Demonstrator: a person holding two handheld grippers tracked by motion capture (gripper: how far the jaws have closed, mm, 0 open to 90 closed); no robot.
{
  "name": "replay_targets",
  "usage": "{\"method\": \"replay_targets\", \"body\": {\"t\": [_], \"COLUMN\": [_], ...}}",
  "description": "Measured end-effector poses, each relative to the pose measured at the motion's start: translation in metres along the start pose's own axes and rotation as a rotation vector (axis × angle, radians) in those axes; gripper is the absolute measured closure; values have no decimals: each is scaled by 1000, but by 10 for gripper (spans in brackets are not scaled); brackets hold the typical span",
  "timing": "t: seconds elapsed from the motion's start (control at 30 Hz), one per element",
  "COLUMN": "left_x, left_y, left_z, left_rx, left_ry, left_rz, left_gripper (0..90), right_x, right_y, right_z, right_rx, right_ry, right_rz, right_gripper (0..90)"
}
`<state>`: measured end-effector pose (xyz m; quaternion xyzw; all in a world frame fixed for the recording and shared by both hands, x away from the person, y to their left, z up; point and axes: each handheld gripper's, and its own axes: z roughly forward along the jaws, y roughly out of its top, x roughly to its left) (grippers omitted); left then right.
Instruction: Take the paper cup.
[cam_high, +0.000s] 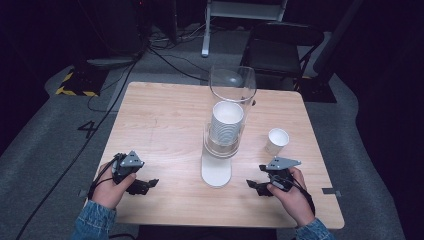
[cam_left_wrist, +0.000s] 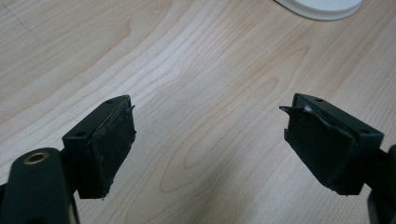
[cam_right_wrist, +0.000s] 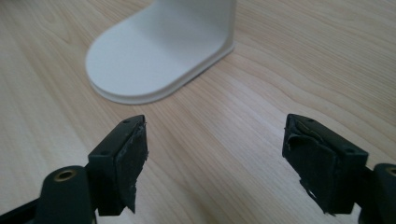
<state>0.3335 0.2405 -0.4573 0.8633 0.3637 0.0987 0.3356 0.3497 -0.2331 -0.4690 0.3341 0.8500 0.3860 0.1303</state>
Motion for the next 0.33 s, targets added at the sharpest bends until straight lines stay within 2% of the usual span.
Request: {"method": "replay_targets", "body": {"t": [0.1, 0.23, 0.33], "left_x": [1, 2, 2], "left_y": [-1, -3, -3], "left_z": [3, 7, 8], "left_rx": [26, 35, 38], "left_ry": [-3, -21, -17], "left_rz": [1, 4, 7], "left_gripper": [158, 158, 158], "right_x": [-3, -5, -6], "right_y": [-4, -7, -8], "right_z": [5, 8, 10], "right_rx": [-2, -6, -14], "right_ry": [0, -14, -25], "right_rz": [19, 5, 2], "right_gripper": [222, 205, 198]}}
